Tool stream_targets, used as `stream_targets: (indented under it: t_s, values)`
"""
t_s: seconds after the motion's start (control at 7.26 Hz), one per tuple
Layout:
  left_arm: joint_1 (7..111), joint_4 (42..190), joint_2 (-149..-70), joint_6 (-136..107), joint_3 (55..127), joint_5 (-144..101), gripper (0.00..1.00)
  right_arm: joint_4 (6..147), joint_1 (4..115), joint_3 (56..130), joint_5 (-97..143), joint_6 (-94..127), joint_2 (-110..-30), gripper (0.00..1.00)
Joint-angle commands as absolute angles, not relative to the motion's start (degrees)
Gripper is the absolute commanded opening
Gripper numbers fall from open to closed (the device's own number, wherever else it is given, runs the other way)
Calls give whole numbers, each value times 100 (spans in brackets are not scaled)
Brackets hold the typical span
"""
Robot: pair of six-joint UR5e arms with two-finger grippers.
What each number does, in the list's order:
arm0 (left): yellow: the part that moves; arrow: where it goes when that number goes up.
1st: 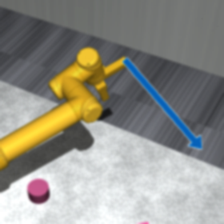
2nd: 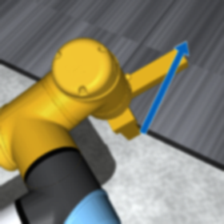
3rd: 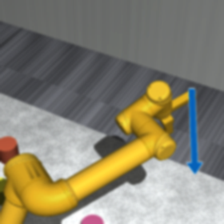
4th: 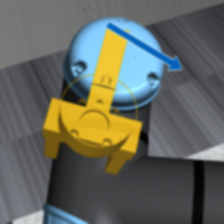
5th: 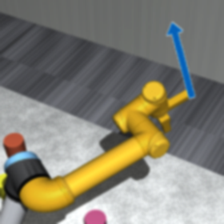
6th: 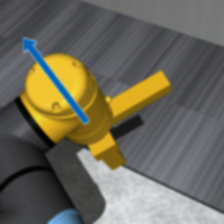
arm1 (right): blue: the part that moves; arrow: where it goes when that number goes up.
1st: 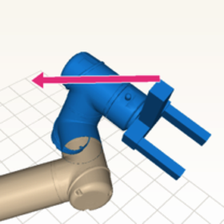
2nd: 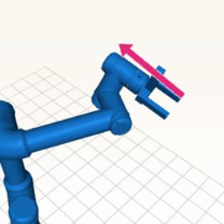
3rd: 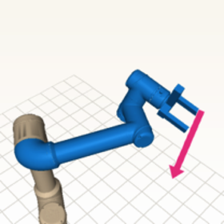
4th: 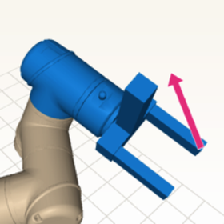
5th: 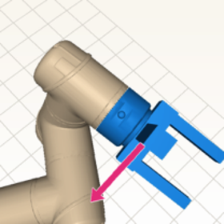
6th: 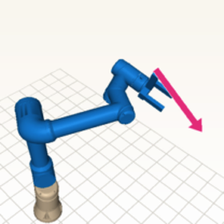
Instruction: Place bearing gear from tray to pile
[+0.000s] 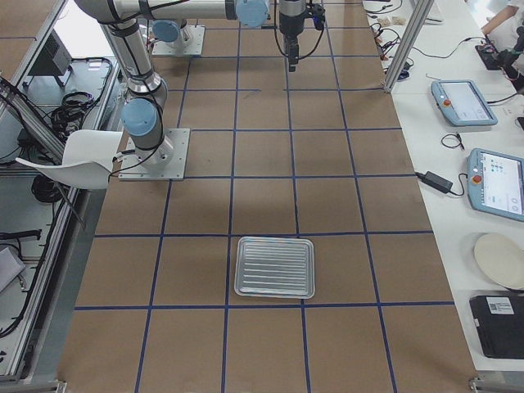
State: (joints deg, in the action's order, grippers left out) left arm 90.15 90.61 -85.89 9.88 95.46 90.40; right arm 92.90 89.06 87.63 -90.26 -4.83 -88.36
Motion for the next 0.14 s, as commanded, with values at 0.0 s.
stream_targets:
  t_s: [0.0]
  values:
    - [9009,9053,-8525,984,9571,9044,100,9290,8903,8763,-9026,-483,-8842,100]
